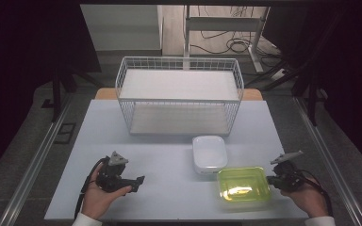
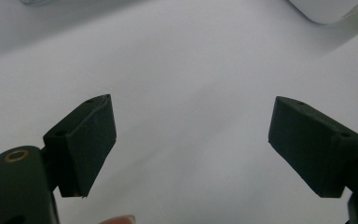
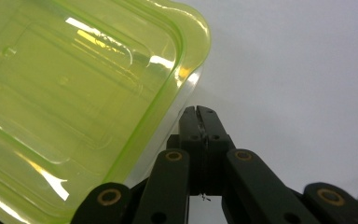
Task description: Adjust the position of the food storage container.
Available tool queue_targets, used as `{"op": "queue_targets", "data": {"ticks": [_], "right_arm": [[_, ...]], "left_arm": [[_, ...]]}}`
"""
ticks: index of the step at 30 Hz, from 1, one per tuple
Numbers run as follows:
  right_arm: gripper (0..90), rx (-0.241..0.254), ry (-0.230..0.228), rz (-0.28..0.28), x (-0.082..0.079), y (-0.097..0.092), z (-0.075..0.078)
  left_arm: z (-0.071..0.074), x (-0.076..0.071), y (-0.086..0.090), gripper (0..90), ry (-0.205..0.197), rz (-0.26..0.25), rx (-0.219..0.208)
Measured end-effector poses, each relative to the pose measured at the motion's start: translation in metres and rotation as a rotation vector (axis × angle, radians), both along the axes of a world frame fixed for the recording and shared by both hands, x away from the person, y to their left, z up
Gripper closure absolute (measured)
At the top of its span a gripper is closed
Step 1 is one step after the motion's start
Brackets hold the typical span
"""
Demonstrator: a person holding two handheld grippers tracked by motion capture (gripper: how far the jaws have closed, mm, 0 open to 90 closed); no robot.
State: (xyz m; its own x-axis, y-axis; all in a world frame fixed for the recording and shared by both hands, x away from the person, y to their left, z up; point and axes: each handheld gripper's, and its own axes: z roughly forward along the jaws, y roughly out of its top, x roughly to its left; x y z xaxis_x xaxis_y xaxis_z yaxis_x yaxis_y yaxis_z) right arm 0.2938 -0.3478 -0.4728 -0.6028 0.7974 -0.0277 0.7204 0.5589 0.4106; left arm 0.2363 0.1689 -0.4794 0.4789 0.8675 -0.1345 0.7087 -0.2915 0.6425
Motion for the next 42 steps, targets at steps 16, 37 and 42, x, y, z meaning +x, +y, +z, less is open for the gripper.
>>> {"op": "queue_targets", "data": {"ticks": [16,37,42], "right_arm": [[89.3,0.053,-0.011,0.116,-0.012,0.048,0.004],[89.2,0.039,0.045,0.122,-0.027,0.130,-0.005],[89.2,0.037,0.053,0.156,-0.027,0.151,-0.007]], "left_arm": [[0.000,0.000,-0.001,15.1,0.000,-0.009,0.003],[0.001,0.001,0.001,14.9,-0.004,-0.008,-0.003],[0.001,0.001,0.003,14.9,-0.003,-0.002,-0.007]]}}
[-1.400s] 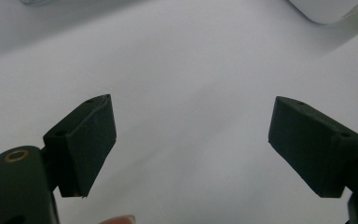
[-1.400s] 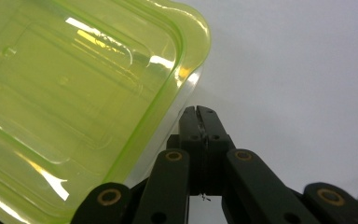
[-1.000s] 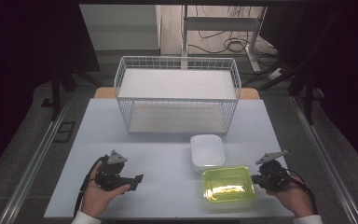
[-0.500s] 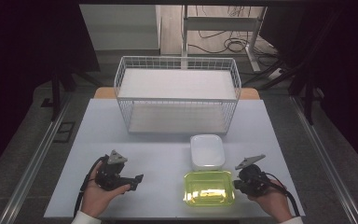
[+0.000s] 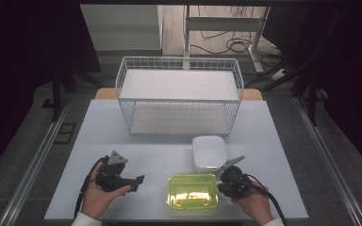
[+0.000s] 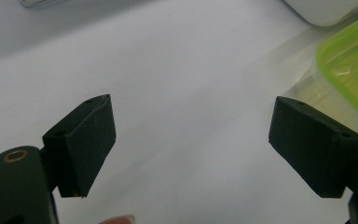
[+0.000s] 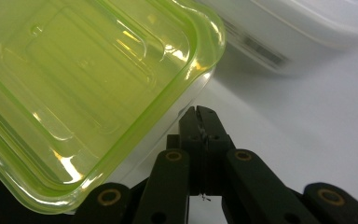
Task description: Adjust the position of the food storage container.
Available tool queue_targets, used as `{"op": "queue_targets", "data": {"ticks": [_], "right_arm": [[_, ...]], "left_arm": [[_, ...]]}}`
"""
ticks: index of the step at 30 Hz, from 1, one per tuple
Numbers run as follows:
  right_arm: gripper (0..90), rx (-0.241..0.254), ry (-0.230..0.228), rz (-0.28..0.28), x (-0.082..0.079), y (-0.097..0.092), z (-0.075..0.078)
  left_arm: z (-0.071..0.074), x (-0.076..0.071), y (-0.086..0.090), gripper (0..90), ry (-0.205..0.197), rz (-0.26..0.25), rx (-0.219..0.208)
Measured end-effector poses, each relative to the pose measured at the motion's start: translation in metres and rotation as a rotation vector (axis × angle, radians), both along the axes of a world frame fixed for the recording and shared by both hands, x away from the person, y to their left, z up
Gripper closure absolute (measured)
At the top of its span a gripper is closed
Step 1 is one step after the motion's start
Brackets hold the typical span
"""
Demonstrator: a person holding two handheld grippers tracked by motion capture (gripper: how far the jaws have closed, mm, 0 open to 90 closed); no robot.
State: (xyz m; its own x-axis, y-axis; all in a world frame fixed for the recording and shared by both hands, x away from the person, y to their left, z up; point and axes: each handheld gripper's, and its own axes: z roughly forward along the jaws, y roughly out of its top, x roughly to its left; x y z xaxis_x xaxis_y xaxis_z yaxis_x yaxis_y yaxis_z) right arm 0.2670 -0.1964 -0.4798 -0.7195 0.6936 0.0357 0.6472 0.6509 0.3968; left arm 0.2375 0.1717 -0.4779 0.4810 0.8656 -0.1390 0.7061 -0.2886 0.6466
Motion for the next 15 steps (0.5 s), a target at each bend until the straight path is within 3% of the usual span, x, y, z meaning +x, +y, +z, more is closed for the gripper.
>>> {"op": "queue_targets", "data": {"ticks": [7,11,15], "right_arm": [[89.3,0.006,0.013,0.071,-0.001,0.037,-0.005],[89.2,0.014,0.014,0.073,-0.001,0.040,-0.005],[89.1,0.045,-0.001,0.048,0.000,0.031,-0.001]], "left_arm": [[0.000,0.000,0.004,14.7,0.002,0.010,-0.007],[0.000,0.000,0.005,14.8,0.004,0.029,-0.012],[0.002,0.001,0.009,15.4,0.014,0.059,-0.033]]}}
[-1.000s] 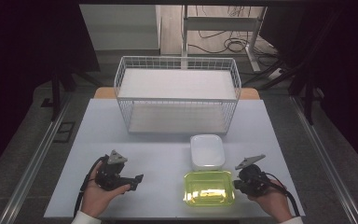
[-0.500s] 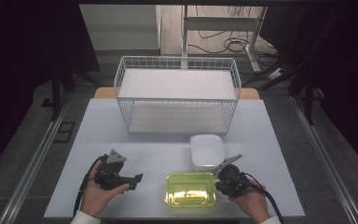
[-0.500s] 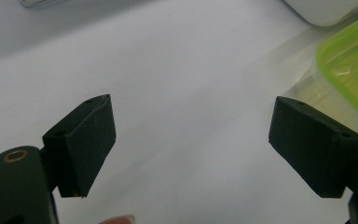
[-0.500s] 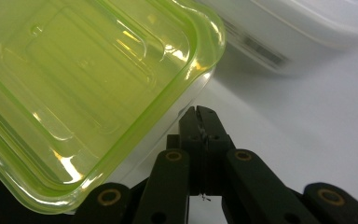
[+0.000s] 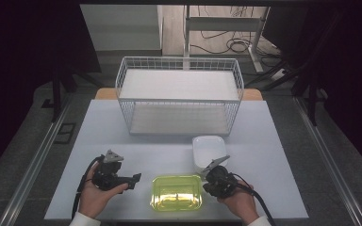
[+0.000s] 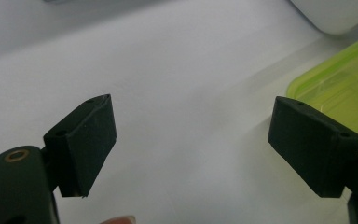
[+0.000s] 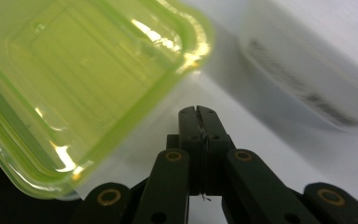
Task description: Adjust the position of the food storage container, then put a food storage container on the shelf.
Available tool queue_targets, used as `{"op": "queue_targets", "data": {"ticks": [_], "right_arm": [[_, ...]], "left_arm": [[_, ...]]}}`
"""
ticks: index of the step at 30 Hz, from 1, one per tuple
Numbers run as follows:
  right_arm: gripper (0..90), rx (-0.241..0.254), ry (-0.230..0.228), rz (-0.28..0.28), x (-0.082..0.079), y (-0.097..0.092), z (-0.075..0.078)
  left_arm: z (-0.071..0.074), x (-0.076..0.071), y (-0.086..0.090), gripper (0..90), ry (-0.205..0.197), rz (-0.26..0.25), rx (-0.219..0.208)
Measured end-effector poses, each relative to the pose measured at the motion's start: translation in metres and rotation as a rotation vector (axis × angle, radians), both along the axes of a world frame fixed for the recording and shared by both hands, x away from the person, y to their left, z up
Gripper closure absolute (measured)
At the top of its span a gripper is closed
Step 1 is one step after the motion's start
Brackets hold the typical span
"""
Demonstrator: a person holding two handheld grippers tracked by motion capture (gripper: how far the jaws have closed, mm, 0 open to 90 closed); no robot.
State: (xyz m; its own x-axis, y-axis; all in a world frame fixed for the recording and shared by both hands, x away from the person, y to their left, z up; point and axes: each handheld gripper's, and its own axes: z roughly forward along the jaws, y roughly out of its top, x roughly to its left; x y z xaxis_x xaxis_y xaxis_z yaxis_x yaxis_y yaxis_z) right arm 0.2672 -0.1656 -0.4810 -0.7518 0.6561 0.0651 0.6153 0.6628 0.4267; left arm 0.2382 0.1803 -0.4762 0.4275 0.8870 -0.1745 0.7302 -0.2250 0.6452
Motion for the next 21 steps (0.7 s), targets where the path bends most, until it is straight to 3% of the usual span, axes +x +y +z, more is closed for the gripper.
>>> {"op": "queue_targets", "data": {"ticks": [3,6,7,8,10,14,21], "right_arm": [[88.1,0.033,-0.022,-0.020,-0.001,-0.013,0.006],[69.6,0.097,-0.053,-0.062,-0.005,-0.033,0.010],[69.6,0.097,-0.053,-0.062,-0.005,-0.033,0.010],[56.6,0.127,-0.069,-0.097,-0.006,-0.042,0.010],[52.9,0.150,-0.071,-0.117,-0.006,-0.046,0.010],[37.2,0.241,-0.091,-0.168,-0.003,-0.057,0.013],[28.7,0.310,-0.047,-0.173,-0.002,-0.058,0.013]], "left_arm": [[0.002,-0.001,0.001,16.2,0.018,-0.001,-0.009],[0.004,-0.003,0.001,16.7,0.031,0.003,-0.031],[0.004,-0.003,0.001,16.7,0.031,0.003,-0.031],[0.004,-0.003,0.001,16.8,0.034,0.003,-0.041],[0.004,-0.003,0.001,16.8,0.035,0.003,-0.050],[0.004,-0.003,0.002,17.0,0.036,0.007,-0.062],[0.005,-0.006,0.005,16.1,0.026,0.022,-0.070]]}}
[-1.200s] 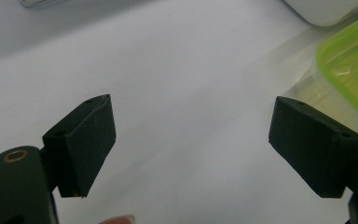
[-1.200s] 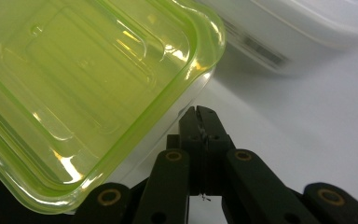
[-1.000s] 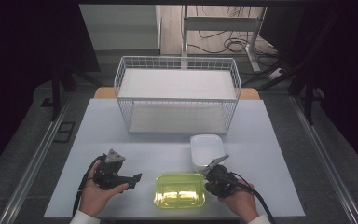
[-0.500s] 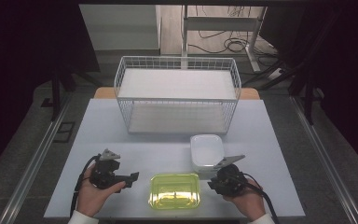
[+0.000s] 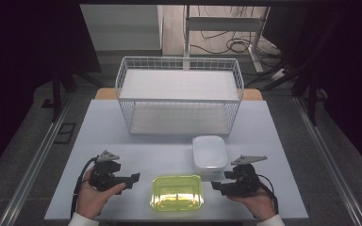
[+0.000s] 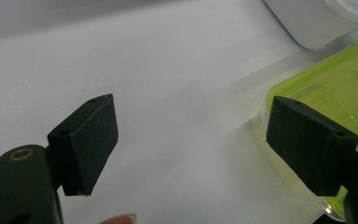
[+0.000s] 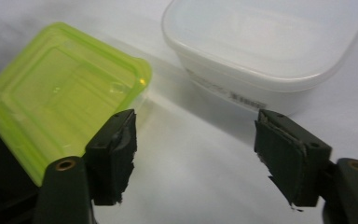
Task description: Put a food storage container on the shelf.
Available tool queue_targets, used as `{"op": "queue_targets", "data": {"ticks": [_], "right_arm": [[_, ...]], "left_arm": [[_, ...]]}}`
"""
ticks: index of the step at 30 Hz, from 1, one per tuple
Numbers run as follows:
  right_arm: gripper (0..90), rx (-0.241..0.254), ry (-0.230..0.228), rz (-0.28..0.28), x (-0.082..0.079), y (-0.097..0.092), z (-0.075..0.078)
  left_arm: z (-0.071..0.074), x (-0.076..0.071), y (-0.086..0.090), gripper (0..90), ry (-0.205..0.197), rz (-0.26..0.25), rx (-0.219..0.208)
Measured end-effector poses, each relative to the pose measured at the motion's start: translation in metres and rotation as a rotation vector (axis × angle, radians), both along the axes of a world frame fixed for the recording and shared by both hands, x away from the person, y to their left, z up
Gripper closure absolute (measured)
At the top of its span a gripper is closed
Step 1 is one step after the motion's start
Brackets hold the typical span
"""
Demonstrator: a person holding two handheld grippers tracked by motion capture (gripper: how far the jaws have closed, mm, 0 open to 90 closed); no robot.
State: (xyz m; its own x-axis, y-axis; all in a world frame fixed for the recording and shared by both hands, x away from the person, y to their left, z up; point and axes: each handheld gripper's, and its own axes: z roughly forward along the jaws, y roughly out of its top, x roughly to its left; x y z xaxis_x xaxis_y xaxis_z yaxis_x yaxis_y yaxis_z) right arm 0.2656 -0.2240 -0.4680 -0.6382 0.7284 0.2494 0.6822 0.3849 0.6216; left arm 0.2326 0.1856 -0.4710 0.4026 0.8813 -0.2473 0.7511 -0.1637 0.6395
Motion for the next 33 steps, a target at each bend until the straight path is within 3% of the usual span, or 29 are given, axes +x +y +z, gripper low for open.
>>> {"op": "queue_targets", "data": {"ticks": [3,4,5,6,10,11,12,13,14,16,17,18,19,22,25,26,27,33], "right_arm": [[29.0,0.058,0.030,0.007,0.000,-0.004,0.000],[29.0,0.058,0.030,0.007,0.000,-0.004,0.000],[29.3,0.083,0.041,0.007,-0.001,-0.005,0.000],[29.3,0.083,0.041,0.007,-0.001,-0.005,0.000],[30.4,0.168,0.077,-0.005,-0.003,-0.005,-0.004],[32.5,0.210,0.097,-0.007,-0.004,-0.003,-0.008],[33.9,0.226,0.105,-0.006,-0.005,-0.001,-0.009],[33.9,0.226,0.105,-0.006,-0.005,-0.001,-0.009],[36.4,0.267,0.135,-0.003,-0.006,0.001,-0.011],[37.9,0.315,0.177,-0.003,-0.006,0.004,-0.014],[37.9,0.315,0.177,-0.003,-0.006,0.004,-0.014],[38.6,0.336,0.199,-0.001,-0.005,0.005,-0.017],[41.3,0.367,0.242,0.007,-0.005,0.008,-0.023],[45.8,0.384,0.271,-0.004,-0.005,0.011,-0.027],[51.6,0.420,0.310,-0.019,-0.005,0.009,-0.031],[51.6,0.420,0.310,-0.019,-0.005,0.009,-0.031],[54.6,0.433,0.329,-0.025,-0.004,0.007,-0.035],[59.6,0.444,0.359,-0.035,-0.002,0.007,-0.040]], "left_arm": [[-0.002,-0.001,0.001,15.6,0.016,0.002,-0.017],[-0.002,-0.001,0.001,15.6,0.027,0.000,-0.032],[-0.004,-0.003,0.001,16.7,0.051,-0.005,-0.078],[-0.004,-0.003,0.001,16.7,0.051,-0.005,-0.078],[-0.008,-0.006,0.002,19.7,0.099,-0.007,-0.216],[-0.011,-0.009,0.002,21.5,0.124,-0.014,-0.264],[-0.013,-0.010,0.002,22.5,0.140,-0.016,-0.292],[-0.013,-0.010,0.002,24.2,0.140,-0.016,-0.292],[-0.018,-0.014,0.001,25.8,0.184,-0.024,-0.359],[-0.025,-0.016,-0.001,28.6,0.226,-0.035,-0.410],[-0.025,-0.016,-0.001,30.1,0.226,-0.035,-0.410],[-0.030,-0.017,-0.002,30.1,0.248,-0.035,-0.438],[-0.034,-0.018,-0.004,33.0,0.269,-0.044,-0.446],[-0.038,-0.017,-0.006,35.5,0.286,-0.049,-0.485],[-0.046,-0.016,-0.004,40.4,0.324,-0.037,-0.559],[-0.046,-0.016,-0.004,41.8,0.324,-0.037,-0.559],[-0.051,-0.014,-0.002,43.4,0.344,-0.032,-0.598],[-0.060,-0.011,-0.003,50.5,0.374,-0.031,-0.647]]}}
